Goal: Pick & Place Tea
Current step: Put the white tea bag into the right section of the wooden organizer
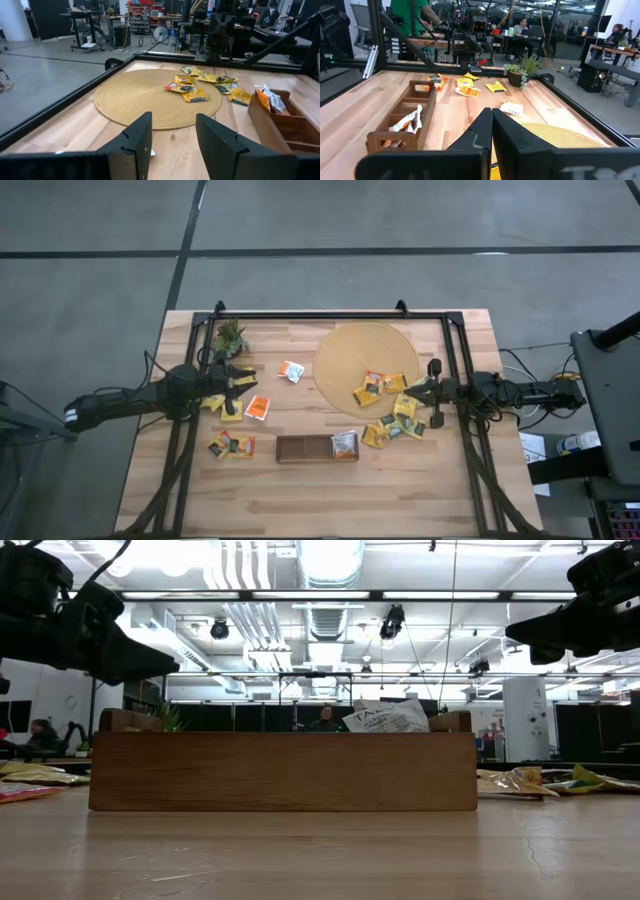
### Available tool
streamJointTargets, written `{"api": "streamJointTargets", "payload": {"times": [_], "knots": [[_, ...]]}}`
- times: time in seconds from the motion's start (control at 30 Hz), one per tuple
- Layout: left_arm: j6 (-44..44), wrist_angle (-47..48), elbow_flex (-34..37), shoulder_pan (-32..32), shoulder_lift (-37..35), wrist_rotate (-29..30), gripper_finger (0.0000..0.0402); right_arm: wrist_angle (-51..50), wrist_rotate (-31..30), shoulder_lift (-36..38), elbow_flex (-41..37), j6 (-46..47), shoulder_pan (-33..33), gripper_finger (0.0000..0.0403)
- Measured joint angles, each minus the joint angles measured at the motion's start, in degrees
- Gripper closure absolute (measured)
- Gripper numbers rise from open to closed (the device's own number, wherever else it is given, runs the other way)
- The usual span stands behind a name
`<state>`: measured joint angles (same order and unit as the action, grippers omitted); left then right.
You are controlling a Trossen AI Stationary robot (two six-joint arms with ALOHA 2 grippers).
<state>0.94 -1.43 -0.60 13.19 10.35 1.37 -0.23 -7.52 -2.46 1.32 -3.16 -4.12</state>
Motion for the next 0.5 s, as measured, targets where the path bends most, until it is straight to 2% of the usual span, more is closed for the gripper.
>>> {"api": "streamJointTargets", "payload": {"times": [0.3,0.5], "knots": [[6.2,0.0,0.0,0.0,0.0,0.0,0.0255,0.0,0.0,0.0,0.0,0.1,0.0,0.0394],[6.7,-1.9,0.0,0.0,0.0,0.2,0.0255,0.0,0.0,0.0,0.0,0.1,0.0,0.0394]]}}
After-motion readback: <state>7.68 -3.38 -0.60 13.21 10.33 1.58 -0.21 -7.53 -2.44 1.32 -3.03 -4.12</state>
